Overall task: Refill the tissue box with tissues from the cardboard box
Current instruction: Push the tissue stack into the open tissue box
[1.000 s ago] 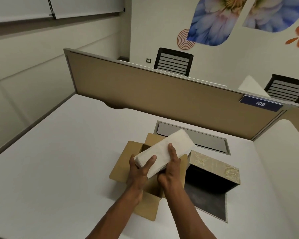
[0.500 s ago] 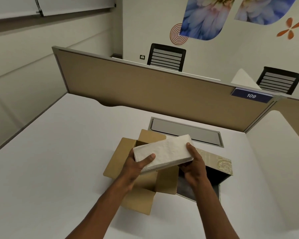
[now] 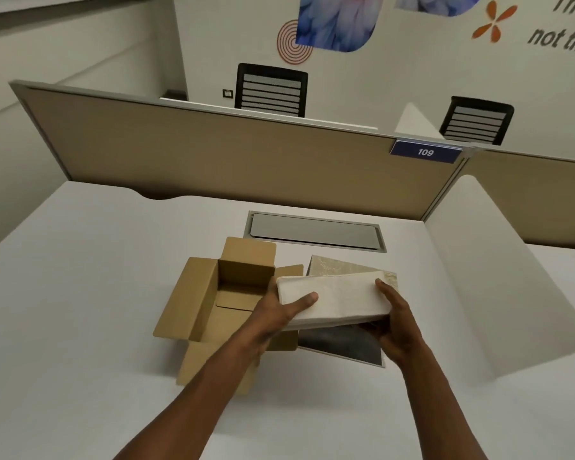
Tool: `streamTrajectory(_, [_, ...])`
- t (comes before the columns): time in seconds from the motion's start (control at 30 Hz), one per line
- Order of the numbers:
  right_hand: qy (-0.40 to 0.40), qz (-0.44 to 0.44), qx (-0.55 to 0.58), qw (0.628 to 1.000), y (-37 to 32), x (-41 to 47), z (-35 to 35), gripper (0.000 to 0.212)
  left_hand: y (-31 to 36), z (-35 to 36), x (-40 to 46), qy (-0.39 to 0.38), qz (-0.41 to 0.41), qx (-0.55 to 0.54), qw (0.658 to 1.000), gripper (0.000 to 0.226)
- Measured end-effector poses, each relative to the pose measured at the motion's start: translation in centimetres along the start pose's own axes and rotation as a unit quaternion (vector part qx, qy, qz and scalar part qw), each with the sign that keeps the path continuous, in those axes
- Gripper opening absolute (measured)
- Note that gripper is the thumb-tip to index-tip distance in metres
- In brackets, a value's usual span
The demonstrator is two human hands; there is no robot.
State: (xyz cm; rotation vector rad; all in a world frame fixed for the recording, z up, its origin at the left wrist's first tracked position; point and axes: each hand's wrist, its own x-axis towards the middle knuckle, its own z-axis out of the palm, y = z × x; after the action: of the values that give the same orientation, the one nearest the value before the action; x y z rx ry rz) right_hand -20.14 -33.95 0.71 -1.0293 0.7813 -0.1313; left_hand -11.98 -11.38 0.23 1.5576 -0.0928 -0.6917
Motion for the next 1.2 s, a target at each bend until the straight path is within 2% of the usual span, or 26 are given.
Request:
streamTrajectory(0.1, [0.026, -0.013, 0.025, 0.999, -0.1, -0.3, -3.2, 0.037, 0.3, 2.8, 0.4, -0.02, -0.007, 0.009, 1.0, 0.081])
streamTrajectory(0.2, [0.055, -0.018, 0.05, 0.997, 0.1, -0.4, -6.4, 0.037, 0.2, 6.1, 1.0, -0.022, -0.015, 0.021, 0.999, 0.079])
streamTrajectory(0.33, [0.087, -0.014, 0.078, 0.993, 0.8, -0.9, -9.8, 0.045, -0.5, 10.0, 1.8, 0.014, -0.051, 0.072, 0.996, 0.09])
streamTrajectory(0.4, [0.099, -0.006, 0.085, 0.991, 1.5, -0.9, -11.2, 0.049, -1.3, 11.3, 2.3, 0.009, -0.071, 0.072, 0.995, 0.092])
streamTrajectory(0.47, [0.114, 0.009, 0.085, 0.99, 2.2, -0.7, -12.2, 0.053, -2.5, 11.8, 2.9, -0.009, -0.097, 0.044, 0.994, 0.081])
streamTrajectory(0.53, [0.126, 0.029, 0.078, 0.988, 3.1, -0.5, -12.6, 0.055, -3.7, 11.7, 3.3, -0.025, -0.135, 0.006, 0.991, 0.061])
streamTrajectory(0.6, [0.136, 0.048, 0.073, 0.987, 4.0, 0.0, -12.6, 0.054, -5.0, 11.5, 3.8, -0.017, -0.164, -0.019, 0.986, 0.039])
streamTrajectory(0.63, [0.14, 0.055, 0.072, 0.986, 4.4, 0.4, -12.5, 0.055, -5.6, 11.4, 4.1, -0.003, -0.173, -0.021, 0.985, 0.037])
streamTrajectory(0.73, [0.14, 0.066, 0.068, 0.986, 5.2, 1.9, -11.7, 0.057, -6.6, 10.8, 5.2, 0.027, -0.188, -0.01, 0.982, 0.057])
streamTrajectory(0.83, [0.126, 0.075, 0.056, 0.988, 5.7, 3.4, -10.8, 0.054, -6.9, 9.8, 6.2, 0.045, -0.178, 0.001, 0.983, 0.067])
streamTrajectory(0.97, [0.107, 0.09, -0.005, 0.99, 6.0, 5.1, -9.8, 0.046, -7.2, 8.8, 7.3, 0.067, -0.141, 0.026, 0.987, 0.049])
streamTrajectory(1.07, [0.101, 0.094, -0.06, 0.989, 6.2, 6.3, -9.4, 0.036, -7.4, 8.4, 7.7, 0.081, -0.125, 0.051, 0.988, 0.048])
streamTrajectory(1.2, [0.091, 0.089, -0.154, 0.98, 6.5, 7.1, -9.3, 0.059, -7.6, 7.9, 8.3, 0.081, -0.1, 0.095, 0.987, 0.051])
